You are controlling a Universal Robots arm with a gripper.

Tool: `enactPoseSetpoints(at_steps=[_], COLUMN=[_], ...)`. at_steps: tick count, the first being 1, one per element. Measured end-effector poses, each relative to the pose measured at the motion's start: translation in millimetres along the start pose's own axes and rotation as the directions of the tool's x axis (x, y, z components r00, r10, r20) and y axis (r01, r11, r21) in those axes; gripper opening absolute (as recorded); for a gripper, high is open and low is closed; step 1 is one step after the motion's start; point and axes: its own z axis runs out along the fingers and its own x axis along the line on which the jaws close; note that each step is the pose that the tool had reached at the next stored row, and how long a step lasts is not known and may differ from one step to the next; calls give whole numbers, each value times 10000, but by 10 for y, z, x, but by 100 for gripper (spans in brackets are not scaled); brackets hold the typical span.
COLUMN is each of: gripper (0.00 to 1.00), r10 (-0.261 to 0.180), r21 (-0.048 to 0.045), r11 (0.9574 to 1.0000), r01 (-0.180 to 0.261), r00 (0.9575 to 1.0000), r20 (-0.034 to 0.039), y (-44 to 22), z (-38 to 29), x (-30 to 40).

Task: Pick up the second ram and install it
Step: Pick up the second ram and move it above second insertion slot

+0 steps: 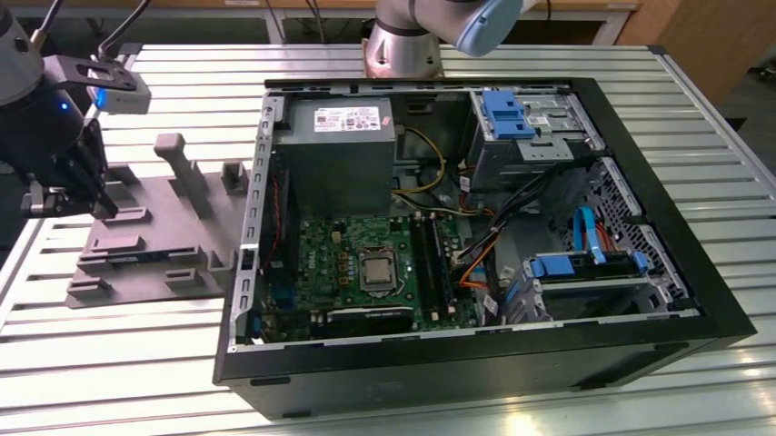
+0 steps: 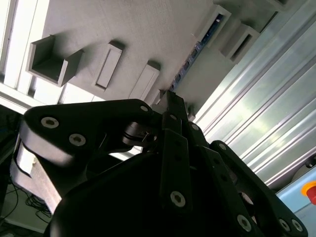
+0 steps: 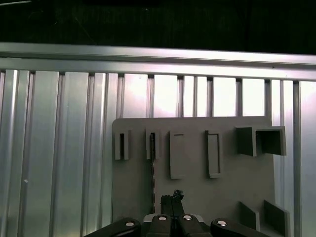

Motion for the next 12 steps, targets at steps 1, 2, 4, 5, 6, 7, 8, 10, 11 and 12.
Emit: enactPoseSetpoints(at_steps=[1,2,4,5,6,7,8,10,11,12], gripper=[11,11,11,11,11,11,11,11,11,11], r10=[0,0,0,0,0,0,0,0,0,0], r21=[1,1,0,0,0,0,0,0,1,0], r11=[10000,10000,10000,10000,10000,10000,10000,10000,10000,10000], r01=[0,0,0,0,0,0,0,0,0,0], r00=[10000,10000,10000,10000,10000,10000,10000,10000,10000,10000], r20=[1,0,0,0,0,0,-1,0,1,0], y=[0,-1,-1,-1,-1,-2,-2,-2,-3,-3], z=[6,11,21,26,31,37,41,51,59,64], x=[0,0,1,1,1,1,1,1,2,2])
